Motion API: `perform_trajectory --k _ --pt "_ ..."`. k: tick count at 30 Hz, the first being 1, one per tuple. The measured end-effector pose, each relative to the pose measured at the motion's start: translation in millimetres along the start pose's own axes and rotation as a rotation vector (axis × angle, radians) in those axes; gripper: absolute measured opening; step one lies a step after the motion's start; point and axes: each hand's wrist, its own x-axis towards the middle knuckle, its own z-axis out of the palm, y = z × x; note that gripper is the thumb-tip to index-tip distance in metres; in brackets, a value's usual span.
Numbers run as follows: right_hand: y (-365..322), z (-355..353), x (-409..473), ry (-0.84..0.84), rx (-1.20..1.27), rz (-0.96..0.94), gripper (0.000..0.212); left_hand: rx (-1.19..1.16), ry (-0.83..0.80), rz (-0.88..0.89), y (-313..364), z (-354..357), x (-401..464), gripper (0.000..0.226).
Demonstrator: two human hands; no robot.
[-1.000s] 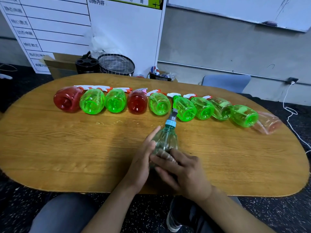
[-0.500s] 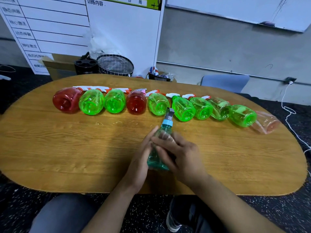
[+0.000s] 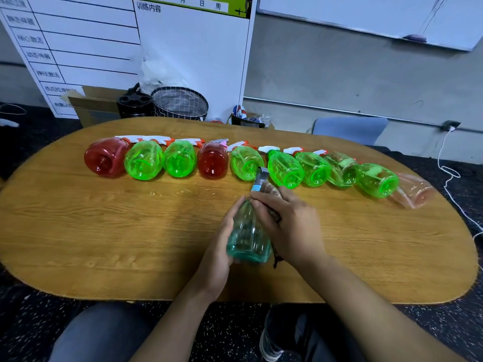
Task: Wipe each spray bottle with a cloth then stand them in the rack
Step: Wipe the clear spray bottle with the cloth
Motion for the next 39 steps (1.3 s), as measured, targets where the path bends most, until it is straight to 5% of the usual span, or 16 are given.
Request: perform_trajectory --k 13,18,23,35,39 --pt "-19.1 2.1 -66.0 -0.178 -0.013 -0.524 0.013 -0.073 0.013 -0.028 7.6 0.6 -3.2 0.065" --pt "-10.8 -16.8 -59.2 -0.048 0.333 -0.146 0.022 0.092 0.012 0.034 13.4 2.1 -6.0 0.080" --pt "7.3 -24.5 -21.8 0.142 0.330 0.144 0.022 0.081 0.007 0.044 7.1 2.2 -0.6 0.061" --pt "7.2 8.1 -6.1 -0.004 0.351 0.177 0.027 0.061 0.022 0.056 -3.1 -0.1 4.3 0.047" --pt "4.5 10.2 -31.3 -0.034 0.268 0.040 0.031 0.063 0.014 0.050 -4.7 -2.9 4.7 0.045"
